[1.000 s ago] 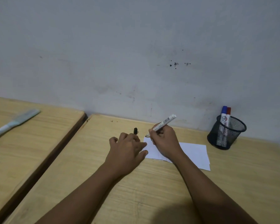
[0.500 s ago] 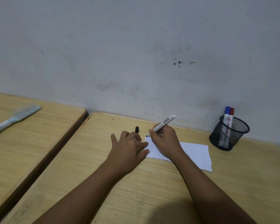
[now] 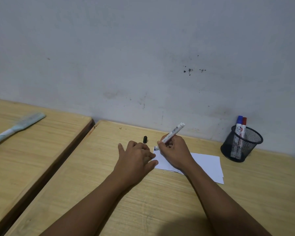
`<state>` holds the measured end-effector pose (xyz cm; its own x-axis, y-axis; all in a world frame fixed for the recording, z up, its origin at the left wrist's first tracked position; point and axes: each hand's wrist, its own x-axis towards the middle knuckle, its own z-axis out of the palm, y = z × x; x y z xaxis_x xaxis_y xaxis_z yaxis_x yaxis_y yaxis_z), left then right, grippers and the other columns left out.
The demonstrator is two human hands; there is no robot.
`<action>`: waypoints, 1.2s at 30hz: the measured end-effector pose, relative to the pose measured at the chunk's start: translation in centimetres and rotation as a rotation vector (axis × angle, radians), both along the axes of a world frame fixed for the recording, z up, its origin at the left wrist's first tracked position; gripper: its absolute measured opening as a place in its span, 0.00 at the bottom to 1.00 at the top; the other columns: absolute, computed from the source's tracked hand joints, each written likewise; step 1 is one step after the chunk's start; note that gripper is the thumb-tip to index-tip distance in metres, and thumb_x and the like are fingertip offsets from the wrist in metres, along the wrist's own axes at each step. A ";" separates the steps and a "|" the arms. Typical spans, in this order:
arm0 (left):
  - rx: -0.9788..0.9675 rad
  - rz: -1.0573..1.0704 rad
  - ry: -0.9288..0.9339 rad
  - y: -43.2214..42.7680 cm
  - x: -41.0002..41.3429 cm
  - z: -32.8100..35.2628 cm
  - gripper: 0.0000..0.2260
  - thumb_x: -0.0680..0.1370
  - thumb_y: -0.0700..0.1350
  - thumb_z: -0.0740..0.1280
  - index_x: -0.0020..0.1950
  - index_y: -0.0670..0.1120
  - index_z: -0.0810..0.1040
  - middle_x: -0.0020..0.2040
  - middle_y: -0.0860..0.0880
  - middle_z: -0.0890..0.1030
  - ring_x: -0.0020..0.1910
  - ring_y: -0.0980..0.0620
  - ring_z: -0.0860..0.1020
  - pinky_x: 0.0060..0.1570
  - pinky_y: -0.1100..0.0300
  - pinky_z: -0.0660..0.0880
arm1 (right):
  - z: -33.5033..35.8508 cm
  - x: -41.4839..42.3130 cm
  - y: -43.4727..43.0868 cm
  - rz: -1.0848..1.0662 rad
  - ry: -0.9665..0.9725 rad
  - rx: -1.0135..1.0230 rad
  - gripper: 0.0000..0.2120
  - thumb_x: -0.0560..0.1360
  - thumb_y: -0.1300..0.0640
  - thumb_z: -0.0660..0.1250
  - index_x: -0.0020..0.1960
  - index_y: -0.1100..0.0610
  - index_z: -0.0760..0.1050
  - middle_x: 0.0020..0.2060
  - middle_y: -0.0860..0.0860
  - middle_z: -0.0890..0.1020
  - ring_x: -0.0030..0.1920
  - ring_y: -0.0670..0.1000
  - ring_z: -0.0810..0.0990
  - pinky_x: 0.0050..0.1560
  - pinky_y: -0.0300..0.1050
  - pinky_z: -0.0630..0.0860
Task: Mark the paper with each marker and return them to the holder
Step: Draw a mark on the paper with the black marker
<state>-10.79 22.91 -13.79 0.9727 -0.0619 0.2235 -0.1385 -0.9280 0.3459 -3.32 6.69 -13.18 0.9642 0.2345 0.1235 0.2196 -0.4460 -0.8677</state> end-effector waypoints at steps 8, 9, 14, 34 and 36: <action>-0.113 0.038 -0.007 0.1 0.0 0.2 0.14 0.72 0.65 0.64 0.49 0.57 0.73 0.52 0.61 0.78 0.57 0.55 0.70 0.68 0.38 0.59 | 2.7 0.1 -1.1 -0.030 0.147 0.380 0.08 0.79 0.60 0.69 0.45 0.64 0.79 0.30 0.56 0.79 0.30 0.53 0.75 0.30 0.47 0.71; -0.164 0.050 -0.008 0.0 0.1 0.5 0.14 0.72 0.65 0.63 0.47 0.57 0.70 0.48 0.61 0.77 0.53 0.56 0.71 0.66 0.41 0.60 | 3.2 -0.1 -1.4 -0.038 0.124 0.393 0.08 0.79 0.60 0.69 0.45 0.64 0.79 0.30 0.55 0.79 0.29 0.52 0.75 0.29 0.46 0.71; -0.342 0.205 0.034 -0.1 2.3 2.7 0.14 0.75 0.60 0.64 0.54 0.54 0.68 0.41 0.58 0.79 0.44 0.53 0.78 0.56 0.47 0.69 | 5.1 -0.9 -2.9 -0.051 0.021 0.358 0.07 0.79 0.61 0.69 0.43 0.63 0.79 0.28 0.54 0.79 0.27 0.51 0.75 0.29 0.43 0.73; -0.953 -0.251 0.000 -6.0 -0.6 14.4 0.06 0.74 0.39 0.74 0.51 0.43 0.86 0.44 0.50 0.87 0.37 0.59 0.80 0.38 0.69 0.75 | 14.0 -6.8 -7.7 -0.146 -0.062 0.521 0.08 0.79 0.59 0.68 0.49 0.63 0.81 0.34 0.55 0.83 0.28 0.48 0.74 0.28 0.41 0.70; -0.964 -0.276 -0.011 -7.5 -1.3 15.5 0.07 0.74 0.40 0.74 0.51 0.43 0.86 0.41 0.51 0.86 0.35 0.58 0.78 0.34 0.71 0.72 | 15.0 -7.6 -8.5 -0.151 -0.077 0.514 0.07 0.79 0.58 0.68 0.49 0.63 0.81 0.33 0.53 0.83 0.27 0.48 0.74 0.28 0.41 0.70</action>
<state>-12.13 15.45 1.72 0.9491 -0.0726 0.3063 -0.3147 -0.1866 0.9307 -10.92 -1.86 1.82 0.9662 -0.0153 0.2573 0.2573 0.0007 -0.9663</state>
